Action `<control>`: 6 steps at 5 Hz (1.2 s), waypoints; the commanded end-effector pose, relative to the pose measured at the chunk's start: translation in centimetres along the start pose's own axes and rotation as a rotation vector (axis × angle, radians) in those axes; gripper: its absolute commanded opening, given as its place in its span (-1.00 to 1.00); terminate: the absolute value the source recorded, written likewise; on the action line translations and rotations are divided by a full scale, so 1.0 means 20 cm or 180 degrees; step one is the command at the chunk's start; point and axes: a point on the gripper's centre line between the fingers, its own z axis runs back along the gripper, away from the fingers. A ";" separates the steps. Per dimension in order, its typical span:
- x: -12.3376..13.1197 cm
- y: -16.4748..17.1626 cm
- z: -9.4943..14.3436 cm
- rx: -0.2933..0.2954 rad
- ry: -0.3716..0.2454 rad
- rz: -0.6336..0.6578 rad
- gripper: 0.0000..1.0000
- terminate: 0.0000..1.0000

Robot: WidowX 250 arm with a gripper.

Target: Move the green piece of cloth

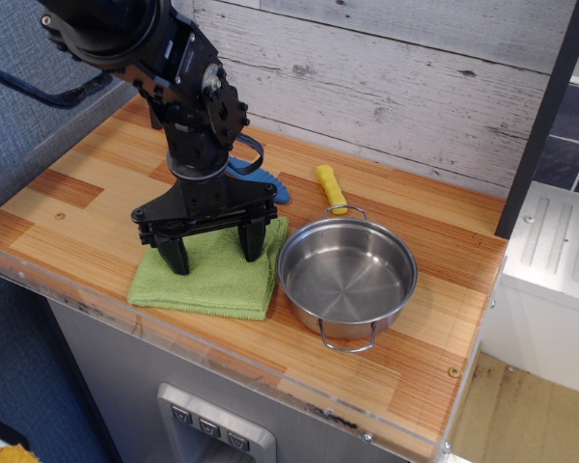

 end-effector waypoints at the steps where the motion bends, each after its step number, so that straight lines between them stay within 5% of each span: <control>1: 0.01 0.14 0.01 0.0253 -0.0014 0.0163 1.00 -1.00; 4: 0.30 0.34 -0.08 0.0212 -0.0017 0.0463 1.00 -1.00; 6: 0.45 0.57 -0.10 0.0345 -0.0041 0.0705 1.00 -1.00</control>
